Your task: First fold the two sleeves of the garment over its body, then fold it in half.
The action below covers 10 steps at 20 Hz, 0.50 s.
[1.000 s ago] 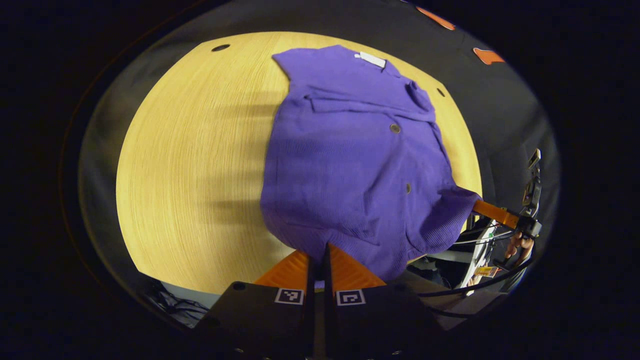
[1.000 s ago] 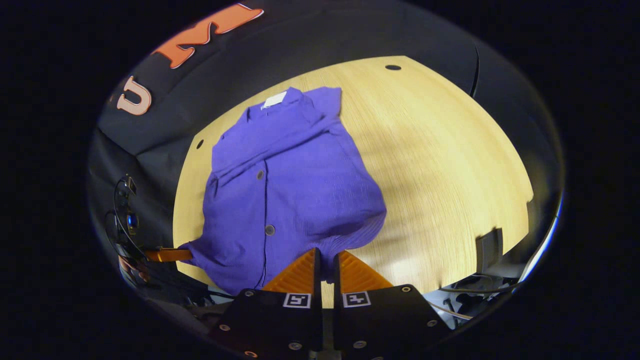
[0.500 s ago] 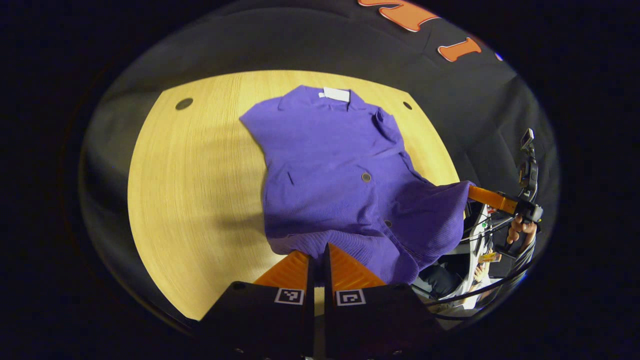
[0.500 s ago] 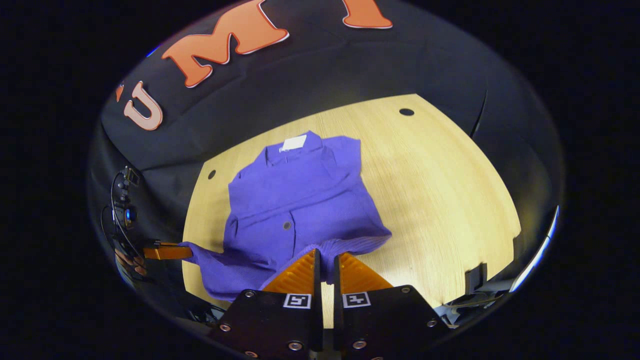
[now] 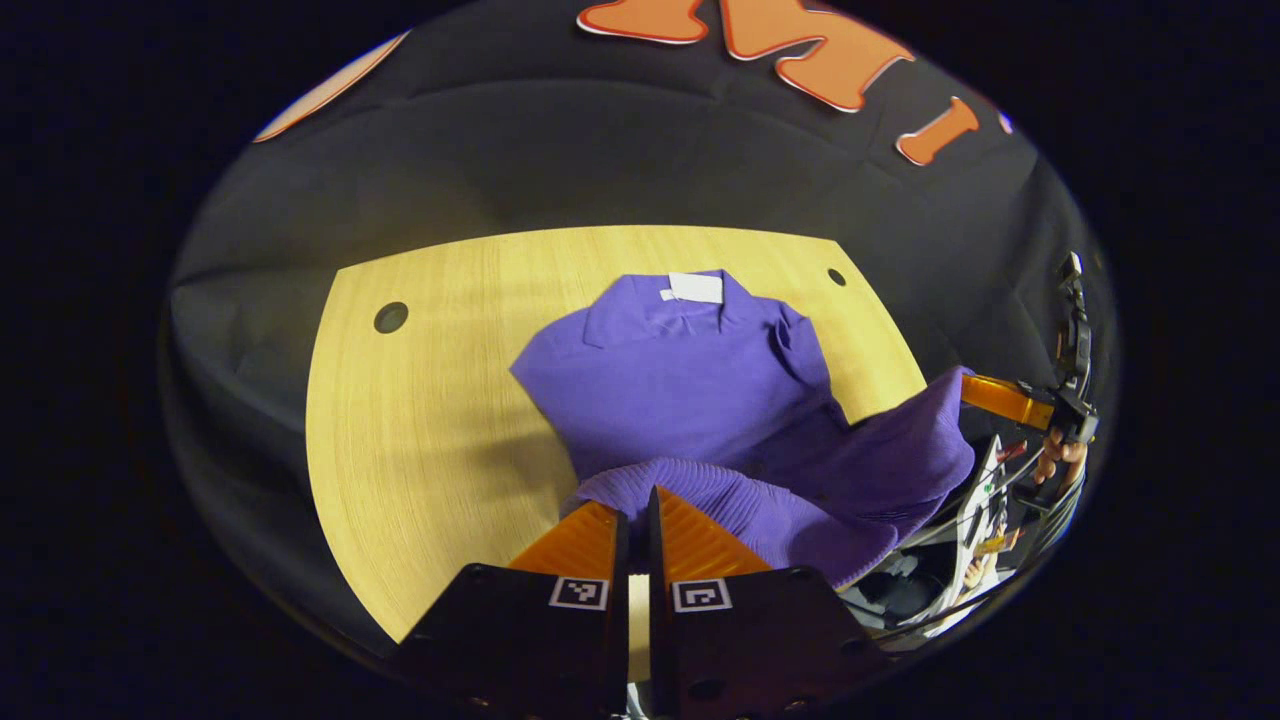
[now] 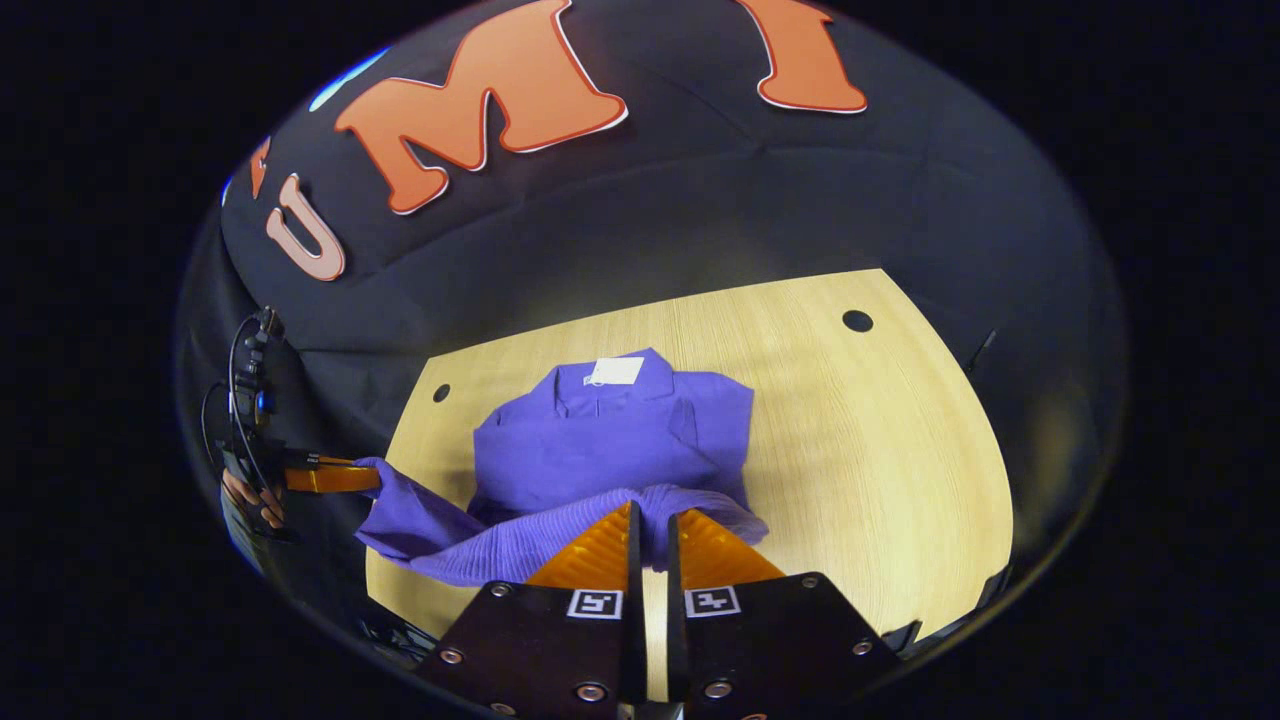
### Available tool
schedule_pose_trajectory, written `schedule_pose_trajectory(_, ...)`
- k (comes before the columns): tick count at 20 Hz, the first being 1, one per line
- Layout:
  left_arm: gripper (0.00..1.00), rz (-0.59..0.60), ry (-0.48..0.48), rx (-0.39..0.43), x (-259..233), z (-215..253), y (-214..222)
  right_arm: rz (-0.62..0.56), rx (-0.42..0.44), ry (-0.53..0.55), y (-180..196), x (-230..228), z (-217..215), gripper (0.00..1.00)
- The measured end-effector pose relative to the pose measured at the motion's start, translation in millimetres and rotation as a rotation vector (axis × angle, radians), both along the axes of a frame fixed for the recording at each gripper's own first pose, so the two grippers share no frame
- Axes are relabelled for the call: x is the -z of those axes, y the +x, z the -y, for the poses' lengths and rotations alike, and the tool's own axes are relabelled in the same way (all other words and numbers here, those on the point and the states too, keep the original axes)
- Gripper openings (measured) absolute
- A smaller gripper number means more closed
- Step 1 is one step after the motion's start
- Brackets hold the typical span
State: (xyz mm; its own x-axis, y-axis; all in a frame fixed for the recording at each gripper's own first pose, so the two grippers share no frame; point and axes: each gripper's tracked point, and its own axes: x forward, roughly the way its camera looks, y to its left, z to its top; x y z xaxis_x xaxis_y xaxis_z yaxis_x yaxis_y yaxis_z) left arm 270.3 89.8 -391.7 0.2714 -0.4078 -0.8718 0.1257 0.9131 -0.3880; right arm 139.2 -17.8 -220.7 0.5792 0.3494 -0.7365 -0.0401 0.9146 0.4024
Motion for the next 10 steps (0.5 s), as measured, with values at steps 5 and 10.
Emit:
schedule_pose_trajectory(5,0.09,-0.051,0.074,-0.063,29,-1,51,-0.039,-0.07,-0.002,47,28,14,0.08)
schedule_pose_trajectory(10,0.09,-0.102,0.101,-0.125,63,-1,82,-0.076,-0.121,0.027,91,55,21,0.08)
